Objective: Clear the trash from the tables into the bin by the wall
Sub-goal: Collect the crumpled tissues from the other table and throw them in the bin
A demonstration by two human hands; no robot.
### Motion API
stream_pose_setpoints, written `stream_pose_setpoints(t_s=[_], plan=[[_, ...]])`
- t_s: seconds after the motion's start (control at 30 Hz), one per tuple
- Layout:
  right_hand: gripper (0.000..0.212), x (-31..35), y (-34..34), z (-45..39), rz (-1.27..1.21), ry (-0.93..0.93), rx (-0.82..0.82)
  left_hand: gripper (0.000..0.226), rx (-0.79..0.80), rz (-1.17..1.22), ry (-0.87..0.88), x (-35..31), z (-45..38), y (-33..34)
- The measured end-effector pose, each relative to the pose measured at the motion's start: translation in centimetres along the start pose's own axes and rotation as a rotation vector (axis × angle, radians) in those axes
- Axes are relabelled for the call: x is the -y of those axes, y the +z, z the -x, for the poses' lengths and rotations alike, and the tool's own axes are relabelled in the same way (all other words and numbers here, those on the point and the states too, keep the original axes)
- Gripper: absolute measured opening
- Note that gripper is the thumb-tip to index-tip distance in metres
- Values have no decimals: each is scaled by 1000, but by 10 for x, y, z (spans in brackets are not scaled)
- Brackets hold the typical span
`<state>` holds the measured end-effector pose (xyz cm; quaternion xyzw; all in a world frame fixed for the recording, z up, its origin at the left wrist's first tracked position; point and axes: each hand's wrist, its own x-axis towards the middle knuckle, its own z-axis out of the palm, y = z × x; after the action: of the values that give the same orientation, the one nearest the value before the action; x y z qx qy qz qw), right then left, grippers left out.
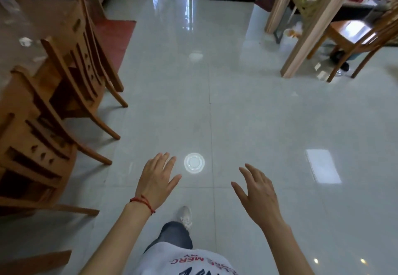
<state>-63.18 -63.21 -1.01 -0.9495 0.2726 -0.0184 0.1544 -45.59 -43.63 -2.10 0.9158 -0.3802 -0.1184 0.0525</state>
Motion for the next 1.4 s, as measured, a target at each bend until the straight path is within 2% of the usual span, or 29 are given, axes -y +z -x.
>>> stream_pose_setpoints(t_s=[0.33, 0.6, 0.73, 0.97, 1.4], plan=[[53, 34, -10, -165, -14, -13, -20, 78, -20, -34, -10, 61, -151, -50], [60, 10, -10, -304, -9, 3, 43, 66, -10, -38, -39, 75, -283, -61], [55, 1, -22, -386, -2, 2, 57, 77, 4, -44, -39, 80, -357, -78], [47, -6, -40, -513, 2, -52, 93, 77, 1, -29, -80, 96, -464, -105], [65, 31, -29, -730, -42, -50, 104, 77, 6, -14, -76, 172, -668, -143]])
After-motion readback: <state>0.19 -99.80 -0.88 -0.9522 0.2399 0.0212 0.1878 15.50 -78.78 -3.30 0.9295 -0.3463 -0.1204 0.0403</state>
